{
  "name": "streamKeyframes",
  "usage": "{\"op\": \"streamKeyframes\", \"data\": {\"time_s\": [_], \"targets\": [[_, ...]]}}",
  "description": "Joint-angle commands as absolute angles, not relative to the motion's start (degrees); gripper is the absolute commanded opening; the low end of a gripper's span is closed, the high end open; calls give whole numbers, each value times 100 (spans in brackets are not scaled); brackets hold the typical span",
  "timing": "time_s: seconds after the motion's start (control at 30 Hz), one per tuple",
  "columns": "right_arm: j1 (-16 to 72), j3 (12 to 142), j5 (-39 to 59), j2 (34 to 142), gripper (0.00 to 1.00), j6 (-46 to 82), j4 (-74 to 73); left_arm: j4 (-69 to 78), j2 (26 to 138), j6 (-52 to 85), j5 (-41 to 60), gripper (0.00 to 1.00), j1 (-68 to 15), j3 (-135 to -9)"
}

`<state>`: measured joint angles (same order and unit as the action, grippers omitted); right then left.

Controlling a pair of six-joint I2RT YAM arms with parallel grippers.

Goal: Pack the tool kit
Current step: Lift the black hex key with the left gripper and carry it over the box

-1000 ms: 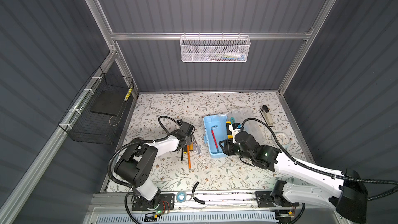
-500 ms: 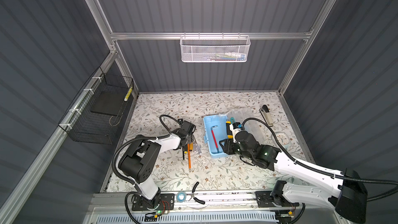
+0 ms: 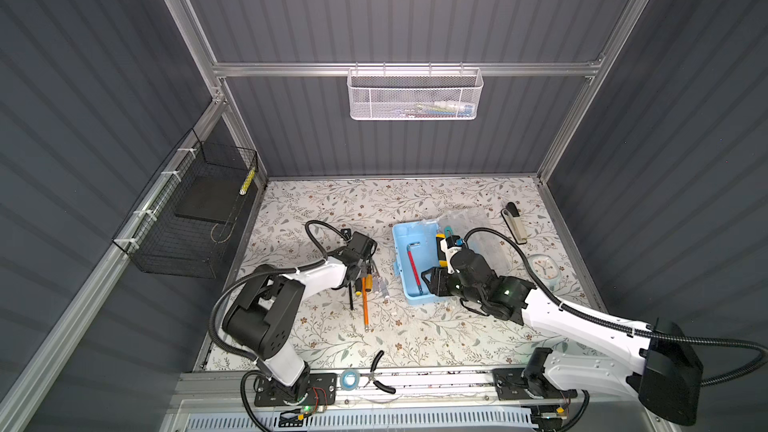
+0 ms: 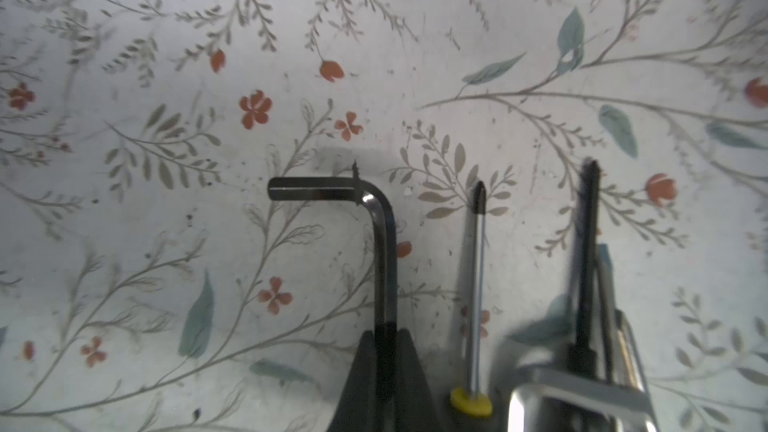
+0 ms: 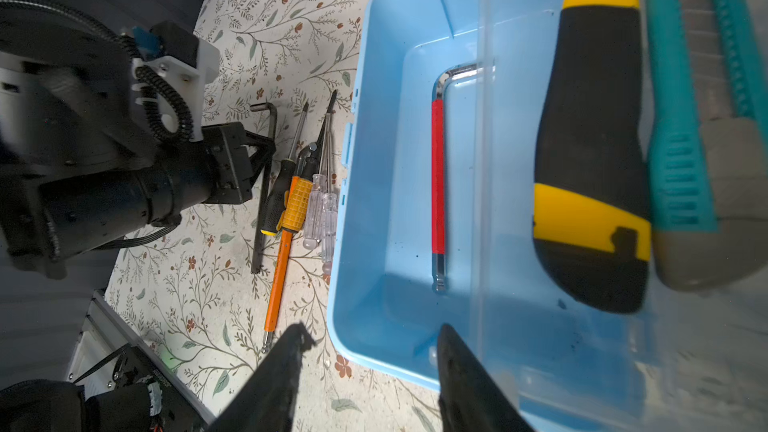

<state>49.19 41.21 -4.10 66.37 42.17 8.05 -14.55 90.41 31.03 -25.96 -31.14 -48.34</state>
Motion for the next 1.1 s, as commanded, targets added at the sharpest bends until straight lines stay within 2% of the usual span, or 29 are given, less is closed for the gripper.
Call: {"op": "streamKeyframes", "data": {"time_s": [0.0, 0.23, 0.37, 0.6, 1.07], "targets": [[4835, 4079, -222, 6492, 52, 4301, 642, -1808, 8193, 3130, -2608, 0, -3095, -5086], [4626, 3982, -282, 5846, 52, 4361, 603, -1417, 7130, 3970, -1287, 0, -3238, -5101], [4460, 4033, -353, 5409, 53, 4268, 838, -897, 7093, 4595, -1414, 0, -4011, -5198], [4245, 3987, -438, 5040, 53, 4180, 1131, 183, 8025, 5254, -1859, 0, -5043, -5459], [4176, 3582, -531, 4738, 53, 4246, 1252, 137, 9992, 5323, -1943, 0, -5168, -6452]]}}
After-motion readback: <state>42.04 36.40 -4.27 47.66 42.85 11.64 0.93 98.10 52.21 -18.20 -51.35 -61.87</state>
